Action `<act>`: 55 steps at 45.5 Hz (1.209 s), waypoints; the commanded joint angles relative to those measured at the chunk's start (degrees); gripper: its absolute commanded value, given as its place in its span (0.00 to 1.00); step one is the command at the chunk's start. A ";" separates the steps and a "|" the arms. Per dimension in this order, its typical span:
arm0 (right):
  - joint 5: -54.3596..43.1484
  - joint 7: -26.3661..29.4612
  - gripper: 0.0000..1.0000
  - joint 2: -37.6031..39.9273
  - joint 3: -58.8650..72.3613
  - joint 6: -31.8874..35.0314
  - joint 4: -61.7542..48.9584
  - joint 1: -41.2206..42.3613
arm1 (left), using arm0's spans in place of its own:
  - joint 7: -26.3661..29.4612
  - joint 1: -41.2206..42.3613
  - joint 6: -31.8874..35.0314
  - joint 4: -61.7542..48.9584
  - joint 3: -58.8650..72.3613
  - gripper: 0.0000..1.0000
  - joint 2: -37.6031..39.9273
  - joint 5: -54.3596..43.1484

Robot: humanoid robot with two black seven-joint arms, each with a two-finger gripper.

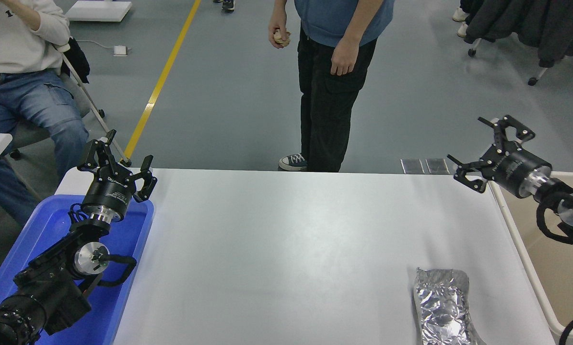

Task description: Dispose of the paper cup in the dustbin

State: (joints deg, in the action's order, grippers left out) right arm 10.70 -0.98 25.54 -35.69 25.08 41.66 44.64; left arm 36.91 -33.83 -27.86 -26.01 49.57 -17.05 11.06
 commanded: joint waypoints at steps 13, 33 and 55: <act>-18.87 -9.04 1.00 -15.87 -1.39 -3.72 -3.34 -1.22 | 0.00 -0.01 0.00 -0.01 0.00 1.00 -0.01 0.01; -23.80 -11.86 1.00 -22.28 -0.69 -12.68 -4.74 0.09 | 0.00 -0.01 0.00 -0.01 0.00 1.00 -0.01 0.01; -22.39 -11.86 1.00 -25.54 -6.75 -13.39 -7.19 0.71 | 0.00 -0.01 0.00 -0.01 0.00 1.00 -0.01 0.01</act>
State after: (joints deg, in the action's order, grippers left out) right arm -12.06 -12.66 1.34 -38.03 12.50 36.92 45.19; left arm 36.91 -33.84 -27.86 -26.02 49.57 -17.04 11.08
